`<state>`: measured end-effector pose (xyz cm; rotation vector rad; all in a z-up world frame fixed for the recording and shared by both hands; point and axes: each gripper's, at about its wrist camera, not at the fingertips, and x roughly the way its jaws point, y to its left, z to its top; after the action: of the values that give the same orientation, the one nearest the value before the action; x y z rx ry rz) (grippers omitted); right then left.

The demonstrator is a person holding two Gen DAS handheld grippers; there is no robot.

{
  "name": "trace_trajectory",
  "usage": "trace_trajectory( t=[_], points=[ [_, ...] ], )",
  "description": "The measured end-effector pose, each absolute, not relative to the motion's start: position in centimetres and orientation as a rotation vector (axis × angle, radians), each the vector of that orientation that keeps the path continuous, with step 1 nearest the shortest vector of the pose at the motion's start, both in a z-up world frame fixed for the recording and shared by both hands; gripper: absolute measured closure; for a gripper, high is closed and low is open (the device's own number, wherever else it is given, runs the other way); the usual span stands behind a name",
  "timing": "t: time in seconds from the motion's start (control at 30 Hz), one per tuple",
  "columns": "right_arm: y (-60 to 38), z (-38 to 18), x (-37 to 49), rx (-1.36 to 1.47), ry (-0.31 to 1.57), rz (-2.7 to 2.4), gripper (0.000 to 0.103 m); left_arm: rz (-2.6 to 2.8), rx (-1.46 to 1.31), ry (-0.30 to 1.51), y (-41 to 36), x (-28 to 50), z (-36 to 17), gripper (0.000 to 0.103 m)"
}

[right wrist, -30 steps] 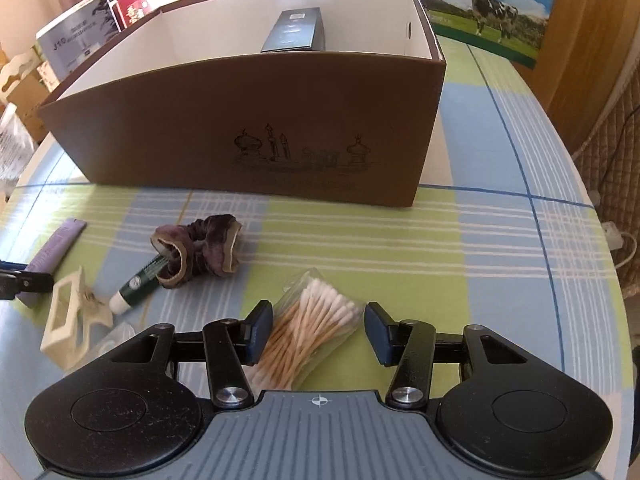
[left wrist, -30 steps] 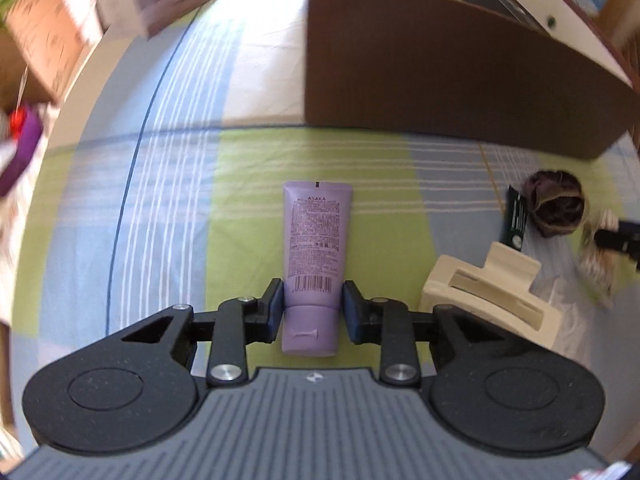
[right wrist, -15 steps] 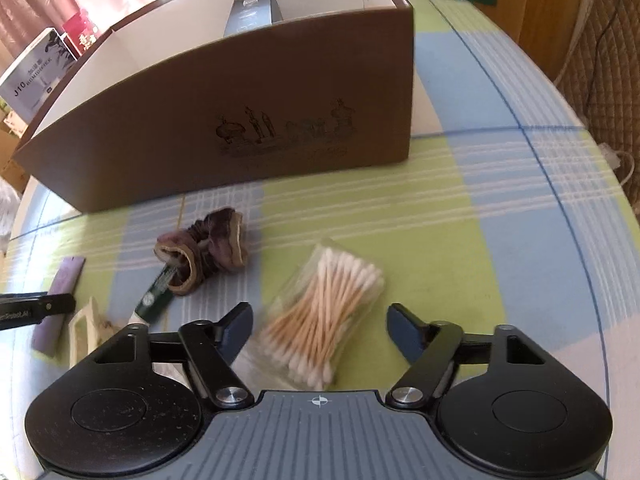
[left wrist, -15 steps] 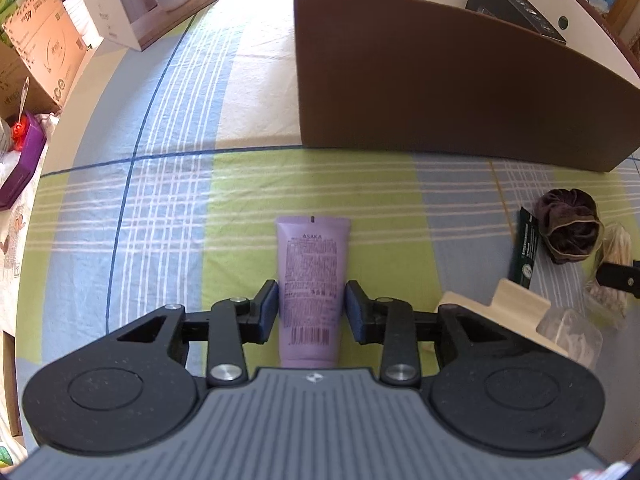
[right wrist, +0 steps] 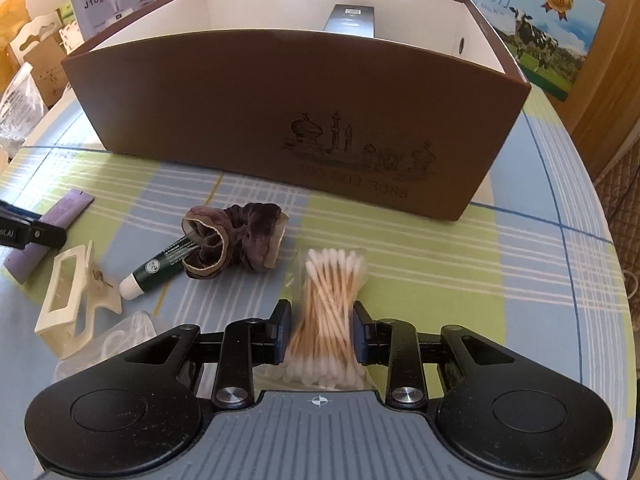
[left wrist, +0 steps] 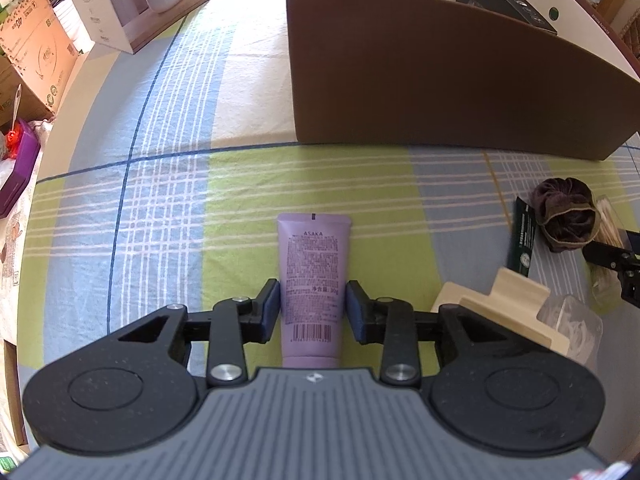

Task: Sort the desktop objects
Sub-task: 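Carry the purple tube and cotton swab pack over the brown box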

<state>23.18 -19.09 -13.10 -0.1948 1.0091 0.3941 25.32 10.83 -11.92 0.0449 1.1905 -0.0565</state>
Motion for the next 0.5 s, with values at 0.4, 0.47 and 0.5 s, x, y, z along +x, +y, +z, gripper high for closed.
trace_trajectory(
  t=[0.4, 0.47, 0.5],
  points=[
    [-21.2, -13.1, 22.8, -0.142, 1.035, 0.409, 0.081, -0.061, 0.047, 1.179, 10.0, 24.5, -11.3, 0.074],
    [-21.7, -12.9, 22.7, -0.126, 1.036, 0.401, 0.082, -0.065, 0.042, 1.166, 9.9, 24.1, -10.8, 0.074],
    [-21.9, -12.7, 22.6, -0.119, 1.036, 0.396, 0.083, -0.067, 0.041, 1.158, 9.9, 24.0, -10.5, 0.074]
  ],
)
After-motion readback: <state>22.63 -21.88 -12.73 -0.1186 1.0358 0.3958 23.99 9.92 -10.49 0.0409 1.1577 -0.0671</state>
